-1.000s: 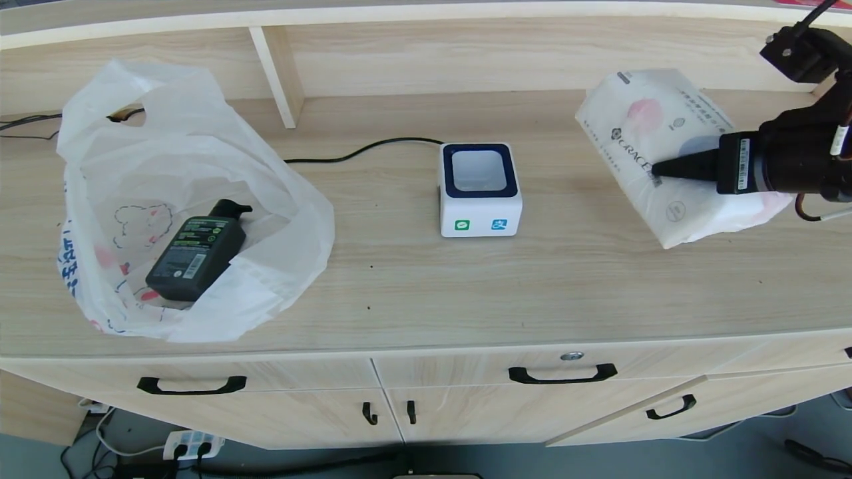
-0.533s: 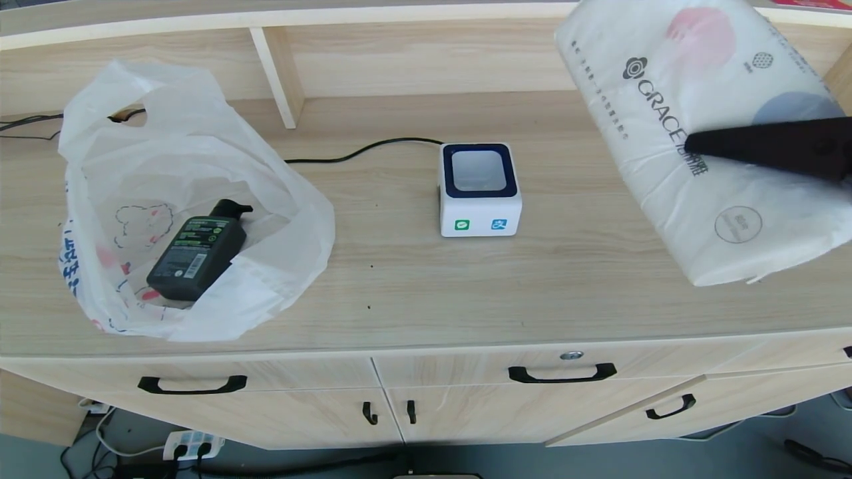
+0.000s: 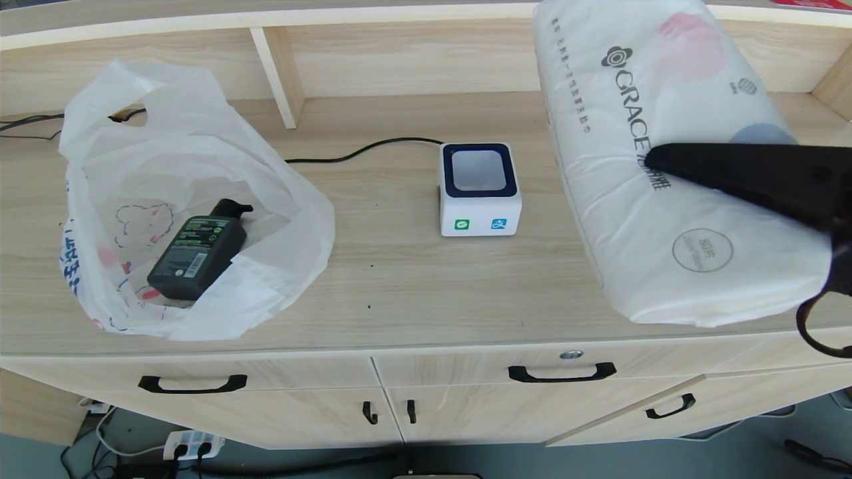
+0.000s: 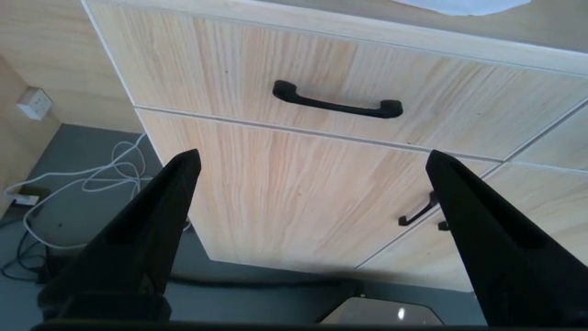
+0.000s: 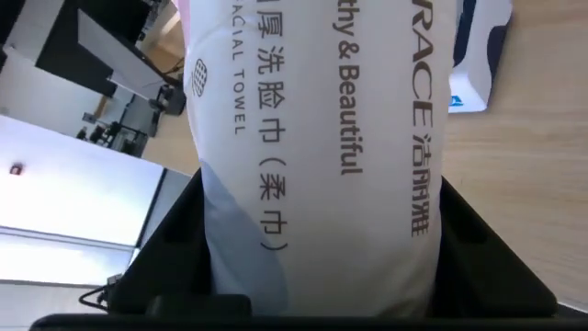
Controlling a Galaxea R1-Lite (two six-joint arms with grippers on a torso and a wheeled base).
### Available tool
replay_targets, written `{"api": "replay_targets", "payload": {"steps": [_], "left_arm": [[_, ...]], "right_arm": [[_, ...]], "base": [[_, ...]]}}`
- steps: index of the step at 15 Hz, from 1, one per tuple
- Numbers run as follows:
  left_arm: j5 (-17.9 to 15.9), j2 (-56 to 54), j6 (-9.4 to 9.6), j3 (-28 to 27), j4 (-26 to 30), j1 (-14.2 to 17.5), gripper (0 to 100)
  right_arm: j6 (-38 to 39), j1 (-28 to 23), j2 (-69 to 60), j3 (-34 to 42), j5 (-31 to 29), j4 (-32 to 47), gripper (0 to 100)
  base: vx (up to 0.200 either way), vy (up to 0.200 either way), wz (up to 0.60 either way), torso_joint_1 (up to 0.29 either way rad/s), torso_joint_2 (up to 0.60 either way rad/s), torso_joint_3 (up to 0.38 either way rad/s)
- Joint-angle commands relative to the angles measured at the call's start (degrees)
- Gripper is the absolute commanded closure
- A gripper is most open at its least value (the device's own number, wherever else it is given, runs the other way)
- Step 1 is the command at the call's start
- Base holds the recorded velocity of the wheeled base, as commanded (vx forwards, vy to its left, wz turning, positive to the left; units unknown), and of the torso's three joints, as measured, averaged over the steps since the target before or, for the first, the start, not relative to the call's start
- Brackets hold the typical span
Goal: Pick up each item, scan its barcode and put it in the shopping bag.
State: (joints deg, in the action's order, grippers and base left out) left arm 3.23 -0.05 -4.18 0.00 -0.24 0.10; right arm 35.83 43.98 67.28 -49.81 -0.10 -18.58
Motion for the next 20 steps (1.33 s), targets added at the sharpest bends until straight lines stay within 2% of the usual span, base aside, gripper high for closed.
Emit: {"api": "replay_targets", "payload": {"steps": [1, 3, 4, 6, 7, 8, 9, 10, 12, 14, 15, 17, 20], "left_arm": [[0.0, 0.0, -0.04, 0.0, -0.1, 0.0, 0], [0.0, 0.0, -0.04, 0.0, -0.1, 0.0, 0], [0.0, 0.0, -0.04, 0.0, -0.1, 0.0, 0], [0.0, 0.0, 0.93, 0.0, 0.0, 0.0, 0], [0.0, 0.0, 1.54, 0.0, 0.0, 0.0, 0], [0.0, 0.0, 2.07, 0.0, 0.1, 0.0, 0], [0.0, 0.0, 2.07, 0.0, 0.2, 0.0, 0], [0.0, 0.0, 1.9, 0.0, 0.2, 0.0, 0], [0.0, 0.0, 1.81, 0.0, 0.3, 0.0, 0], [0.0, 0.0, 1.81, 0.0, 0.3, 0.0, 0], [0.0, 0.0, 1.63, 0.0, 0.2, 0.0, 0], [0.0, 0.0, 1.37, 0.0, 0.0, 0.0, 0], [0.0, 0.0, 1.63, 0.0, 0.0, 0.0, 0]], "right_arm": [[2.6, 0.8, 2.8, 5.1, 0.1, -3.2, 100], [6.8, 2.6, 4.5, 11.2, 0.0, -14.6, 100], [9.5, 4.4, 3.9, 16.1, 2.0, -20.9, 100], [9.8, 4.5, 1.8, 22.9, 7.7, -25.1, 100], [10.6, 4.5, 1.5, 24.1, 8.4, -26.3, 100], [17.7, 4.5, 1.1, 25.1, 10.2, -27.9, 100], [22.5, 4.4, 0.9, 24.8, 11.6, -28.8, 100], [30.6, 4.4, 1.3, 24.4, 15.1, -30.9, 100], [34.3, 4.5, 4.7, 22.4, 18.5, -30.9, 100], [41.4, 5.3, 6.2, 18.0, 18.6, -31.0, 100], [48.8, 5.3, 6.2, 15.4, 19.1, -31.0, 100], [57.1, 2.9, 6.4, 12.5, 23.3, -30.9, 100], [59.6, 1.9, 6.6, 12.2, 27.0, -30.9, 100]], "base": [[0.0, 0.0, 0.0, 0.0, 0.0, 0.0], [0.0, 0.0, 0.0, 0.0, 0.0, 0.0], [0.0, 0.0, 0.0, 0.0, 0.0, 0.0], [0.0, 0.0, 0.0, 0.0, 0.0, 0.0], [0.0, 0.0, 0.0, 0.0, 0.0, 0.0], [0.0, 0.0, 0.0, 0.0, 0.0, 0.0], [0.0, 0.0, 0.0, 0.0, 0.0, 0.0], [0.0, 0.0, 0.0, 0.0, 0.0, 0.0], [0.0, 0.0, 0.0, 0.0, 0.0, 0.0], [0.0, 0.0, 0.0, 0.0, 0.0, 0.0], [0.0, 0.0, 0.0, 0.0, 0.0, 0.0], [0.0, 0.0, 0.0, 0.0, 0.0, 0.0], [0.0, 0.0, 0.0, 0.0, 0.0, 0.0]]}}
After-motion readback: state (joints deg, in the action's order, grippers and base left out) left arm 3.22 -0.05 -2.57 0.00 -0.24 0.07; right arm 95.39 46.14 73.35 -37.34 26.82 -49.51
